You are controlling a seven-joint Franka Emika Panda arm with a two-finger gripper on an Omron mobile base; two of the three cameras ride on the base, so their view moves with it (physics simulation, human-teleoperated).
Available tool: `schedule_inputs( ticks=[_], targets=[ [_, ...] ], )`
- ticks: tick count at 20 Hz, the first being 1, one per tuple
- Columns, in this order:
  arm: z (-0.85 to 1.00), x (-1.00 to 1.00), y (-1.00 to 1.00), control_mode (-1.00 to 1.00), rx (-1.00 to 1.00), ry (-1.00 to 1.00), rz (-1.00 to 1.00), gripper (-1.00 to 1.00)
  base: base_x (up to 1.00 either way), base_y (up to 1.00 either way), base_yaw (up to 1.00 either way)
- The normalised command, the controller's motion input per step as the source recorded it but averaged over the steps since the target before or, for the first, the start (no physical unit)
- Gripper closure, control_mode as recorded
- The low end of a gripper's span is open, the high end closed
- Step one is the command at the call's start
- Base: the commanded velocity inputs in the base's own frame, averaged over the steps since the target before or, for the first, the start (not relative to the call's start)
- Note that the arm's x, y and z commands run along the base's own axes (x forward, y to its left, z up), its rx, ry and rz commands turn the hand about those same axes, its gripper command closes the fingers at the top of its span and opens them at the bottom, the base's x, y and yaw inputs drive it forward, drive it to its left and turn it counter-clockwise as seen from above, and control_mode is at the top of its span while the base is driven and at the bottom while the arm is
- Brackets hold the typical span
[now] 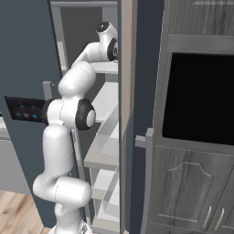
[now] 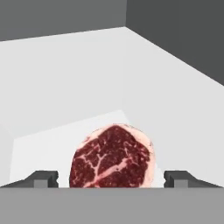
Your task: Take the steak from the fridge and place it on the digital scale on the counter by the fridge. Wait a few seconds for a reading, then move it to the plate on the dining counter.
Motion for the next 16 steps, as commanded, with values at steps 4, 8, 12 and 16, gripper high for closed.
schedule_inputs(
  ticks=[4,8,12,16],
  targets=[
    [-0.39,0.0,-0.17,-1.0,0.0,0.03,-0.01,1.0,0.0,0.0,0.0],
    [-0.57,0.0,-0.13,-1.0,0.01,0.08,-0.02,1.0,0.0,0.0,0.0],
    [-0.75,0.0,-0.04,-1.0,0.03,0.12,-0.01,1.0,0.0,0.0,0.0],
    [-0.84,-0.05,0.0,-1.0,0.05,0.14,-0.01,1.0,0.0,0.0,0.0]
  ],
)
